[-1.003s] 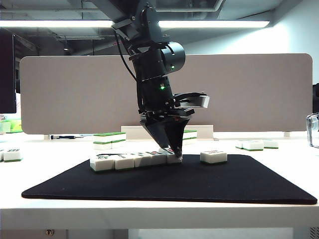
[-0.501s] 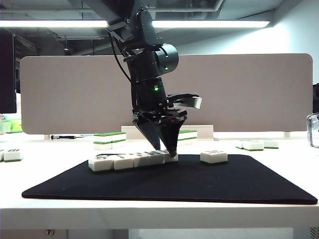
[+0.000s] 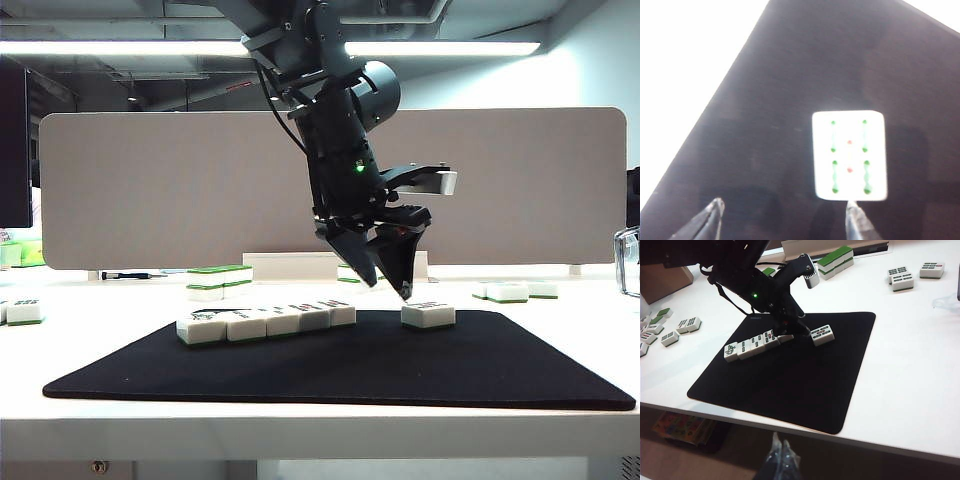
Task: Align six mahjong tiles in a row on the table.
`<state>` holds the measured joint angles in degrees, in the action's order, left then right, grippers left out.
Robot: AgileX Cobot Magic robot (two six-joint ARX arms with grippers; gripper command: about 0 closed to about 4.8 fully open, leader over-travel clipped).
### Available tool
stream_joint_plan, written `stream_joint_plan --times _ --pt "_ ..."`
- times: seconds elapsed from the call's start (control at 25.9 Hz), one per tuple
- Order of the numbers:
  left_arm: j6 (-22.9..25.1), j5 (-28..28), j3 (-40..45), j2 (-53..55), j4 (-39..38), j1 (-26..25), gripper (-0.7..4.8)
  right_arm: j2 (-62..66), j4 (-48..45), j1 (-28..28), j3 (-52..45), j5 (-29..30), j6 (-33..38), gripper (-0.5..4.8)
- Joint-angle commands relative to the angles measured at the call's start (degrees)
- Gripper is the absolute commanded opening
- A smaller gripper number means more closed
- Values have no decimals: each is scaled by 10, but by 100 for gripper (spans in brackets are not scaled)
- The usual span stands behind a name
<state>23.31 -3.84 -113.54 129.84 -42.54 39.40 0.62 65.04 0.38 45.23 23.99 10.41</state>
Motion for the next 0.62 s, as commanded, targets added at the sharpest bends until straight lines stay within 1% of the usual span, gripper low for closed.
stream_joint_plan --times 0.04,0.08,0.12,0.15,0.19,0.5,0.54,0.58,0.62 --pt "-39 -6 -2 -3 20 6 318 -7 -6 1 2 -1 -2 -1" --pt "-58 -30 -1 -3 24 6 318 -7 -6 1 2 -1 -2 -1" --pt "-65 -44 -1 -2 24 6 318 -7 -6 1 2 -1 -2 -1" --pt "-77 -74 -1 -2 24 7 318 -7 -6 1 2 -1 -2 -1" --pt "-77 -81 -1 -2 24 8 318 -7 -6 1 2 -1 -2 -1" --pt "-79 -76 -1 23 34 10 317 -7 -6 1 2 -1 -2 -1" --pt "-79 -75 -1 27 35 10 312 -7 -6 1 2 -1 -2 -1" --pt "-79 -75 -1 29 37 10 295 -7 -6 1 2 -1 -2 -1" --pt "-85 -76 -1 30 40 10 265 -7 -6 1 2 -1 -2 -1"
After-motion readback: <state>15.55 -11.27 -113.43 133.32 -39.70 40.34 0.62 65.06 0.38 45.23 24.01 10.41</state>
